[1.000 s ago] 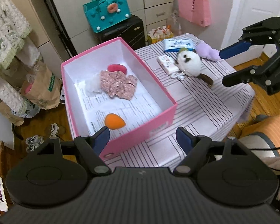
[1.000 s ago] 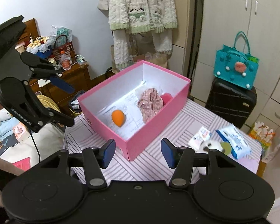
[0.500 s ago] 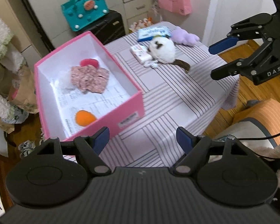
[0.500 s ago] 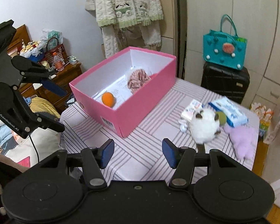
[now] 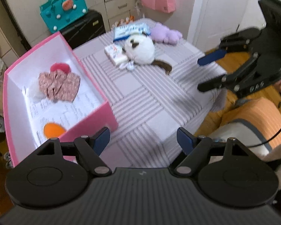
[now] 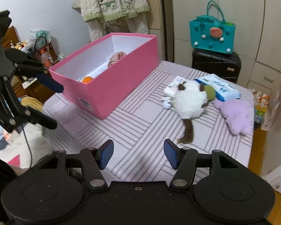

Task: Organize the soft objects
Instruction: 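Move the left gripper toward the white plush with brown ears, then close the left gripper on the white plush and lift it, then carry the white plush with the left gripper over the pink box, then open the left gripper to drop the white plush into the box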

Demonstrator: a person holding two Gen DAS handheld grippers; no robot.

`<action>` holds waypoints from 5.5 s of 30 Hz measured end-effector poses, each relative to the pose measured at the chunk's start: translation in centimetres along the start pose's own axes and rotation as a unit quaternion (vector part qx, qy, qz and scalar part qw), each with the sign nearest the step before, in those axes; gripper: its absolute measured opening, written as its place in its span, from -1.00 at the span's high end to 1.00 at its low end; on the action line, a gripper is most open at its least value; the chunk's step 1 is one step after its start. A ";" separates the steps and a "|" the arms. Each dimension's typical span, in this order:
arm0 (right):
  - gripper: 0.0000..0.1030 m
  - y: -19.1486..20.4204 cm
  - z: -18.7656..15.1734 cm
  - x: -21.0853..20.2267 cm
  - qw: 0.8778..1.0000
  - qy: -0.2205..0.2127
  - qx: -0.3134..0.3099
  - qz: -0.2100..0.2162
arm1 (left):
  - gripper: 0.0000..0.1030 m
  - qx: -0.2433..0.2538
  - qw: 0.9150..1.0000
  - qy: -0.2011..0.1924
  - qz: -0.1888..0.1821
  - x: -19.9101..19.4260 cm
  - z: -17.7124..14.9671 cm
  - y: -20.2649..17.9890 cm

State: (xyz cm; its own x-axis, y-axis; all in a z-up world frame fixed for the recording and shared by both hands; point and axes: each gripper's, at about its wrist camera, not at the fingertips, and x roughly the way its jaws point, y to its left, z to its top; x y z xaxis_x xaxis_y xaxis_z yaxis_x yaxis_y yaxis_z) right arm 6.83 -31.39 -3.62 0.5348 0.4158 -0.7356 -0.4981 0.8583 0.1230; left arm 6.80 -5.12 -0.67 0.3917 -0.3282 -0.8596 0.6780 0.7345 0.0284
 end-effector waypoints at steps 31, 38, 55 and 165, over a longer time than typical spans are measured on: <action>-0.41 -7.8 -0.2 9.0 0.988 -0.139 0.007 -0.073 | -0.70 -0.082 0.981 -0.177 -0.007 9.9 9.1 -0.6; -0.45 -8.4 0.7 10.9 0.988 -0.127 0.008 -0.085 | -0.70 -0.125 0.977 -0.174 -0.021 13.0 10.2 -0.2; -0.25 -8.9 1.1 12.6 0.987 -0.143 0.044 -0.059 | -0.41 -0.183 0.965 -0.187 0.001 17.1 10.8 1.2; -0.14 7.9 19.7 18.0 0.981 -0.031 -0.149 0.120 | -0.07 -0.247 0.962 -0.118 -0.003 2.6 1.3 22.4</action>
State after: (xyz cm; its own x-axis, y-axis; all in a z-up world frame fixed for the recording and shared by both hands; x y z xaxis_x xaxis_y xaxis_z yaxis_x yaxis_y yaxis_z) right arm 25.96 -11.23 -2.81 0.4134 0.6204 -0.6665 -0.7871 0.6114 0.0809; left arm 23.78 9.73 -1.58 0.5586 -0.4164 -0.7174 0.3250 0.9056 -0.2726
